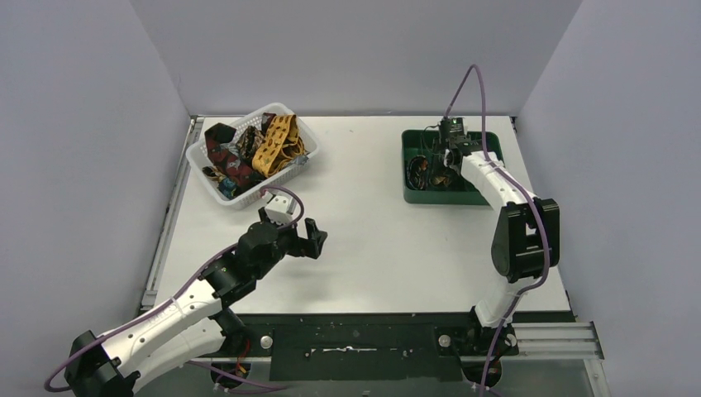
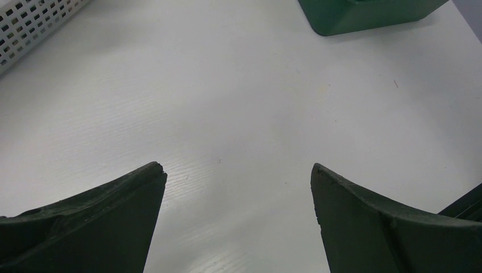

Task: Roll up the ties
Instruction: Place the tie in the storage box.

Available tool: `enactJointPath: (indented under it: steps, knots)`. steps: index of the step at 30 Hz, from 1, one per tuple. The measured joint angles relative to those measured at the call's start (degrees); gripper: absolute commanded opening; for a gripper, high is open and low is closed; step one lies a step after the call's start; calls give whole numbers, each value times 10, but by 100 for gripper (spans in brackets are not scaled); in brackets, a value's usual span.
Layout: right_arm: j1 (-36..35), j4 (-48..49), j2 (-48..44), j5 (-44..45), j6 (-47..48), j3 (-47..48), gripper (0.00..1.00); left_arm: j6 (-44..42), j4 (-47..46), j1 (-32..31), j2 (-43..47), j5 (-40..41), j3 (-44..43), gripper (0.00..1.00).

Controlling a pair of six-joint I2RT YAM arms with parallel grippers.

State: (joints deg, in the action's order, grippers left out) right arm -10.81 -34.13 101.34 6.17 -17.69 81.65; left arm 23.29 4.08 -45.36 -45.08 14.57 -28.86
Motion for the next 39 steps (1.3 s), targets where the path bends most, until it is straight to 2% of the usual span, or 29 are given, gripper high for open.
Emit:
enactJointPath:
  steps: [31,32,37,39]
  knots:
    - [11,-30,98,-56,52,39,0,0,5,4,-25,-17,-2,97]
    - [11,-33,103,-57,52,41,1,0,5,4,-25,-17,-2,97]
    - [12,-40,124,-61,53,55,22,0,5,4,-25,-19,-2,97]
    - [14,-43,127,-63,53,60,26,0,5,5,-25,-19,-2,97]
